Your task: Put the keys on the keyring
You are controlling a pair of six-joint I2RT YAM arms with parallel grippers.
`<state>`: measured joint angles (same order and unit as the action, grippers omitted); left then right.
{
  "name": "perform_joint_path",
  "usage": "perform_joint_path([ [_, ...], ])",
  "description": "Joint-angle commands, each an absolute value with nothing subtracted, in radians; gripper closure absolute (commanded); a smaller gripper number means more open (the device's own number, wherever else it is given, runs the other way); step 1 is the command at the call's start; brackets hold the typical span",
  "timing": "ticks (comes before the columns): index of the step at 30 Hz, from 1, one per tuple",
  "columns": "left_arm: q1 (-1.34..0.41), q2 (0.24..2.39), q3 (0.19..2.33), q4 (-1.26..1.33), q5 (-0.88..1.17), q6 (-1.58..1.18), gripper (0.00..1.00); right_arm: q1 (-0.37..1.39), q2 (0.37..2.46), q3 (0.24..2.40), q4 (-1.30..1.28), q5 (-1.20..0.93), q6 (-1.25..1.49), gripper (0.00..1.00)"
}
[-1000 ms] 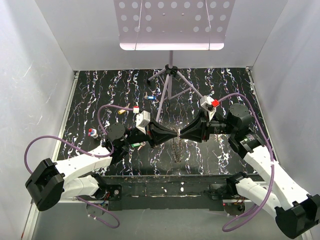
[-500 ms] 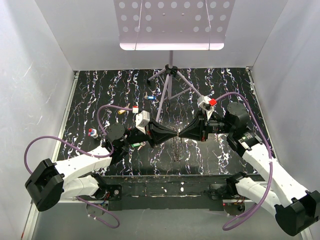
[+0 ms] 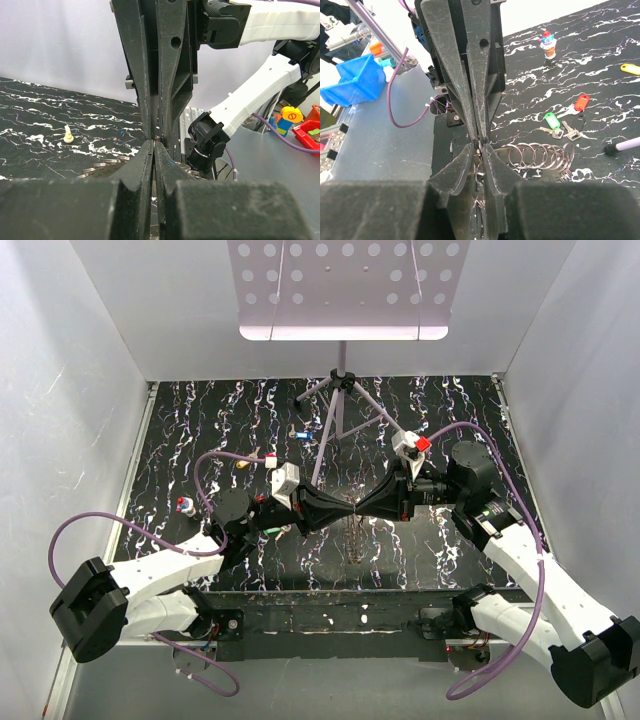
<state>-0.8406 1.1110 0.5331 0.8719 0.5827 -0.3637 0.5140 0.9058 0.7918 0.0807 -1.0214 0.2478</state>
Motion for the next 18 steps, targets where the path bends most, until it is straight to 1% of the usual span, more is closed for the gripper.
perform_joint_path([
  [1,-0.844,1.072,0.522,0.907,0.546,-0.362,1.0,0.528,0.904,0.847,0.081,-1.054,0.222,0.81],
  [6,-0.842,1.068,0.522,0.904,0.54,-0.362,1.0,0.528,0.896,0.847,0.054,-1.048,0.199,0.74],
  [11,-0.844,1.062,0.522,0.899,0.535,-0.36,1.0,0.526,0.894,0.845,0.035,-1.046,0.179,0.73],
  [18,-0.844,1.068,0.522,0.908,0.535,-0.367,1.0,0.531,0.899,0.847,0.049,-1.052,0.178,0.81],
])
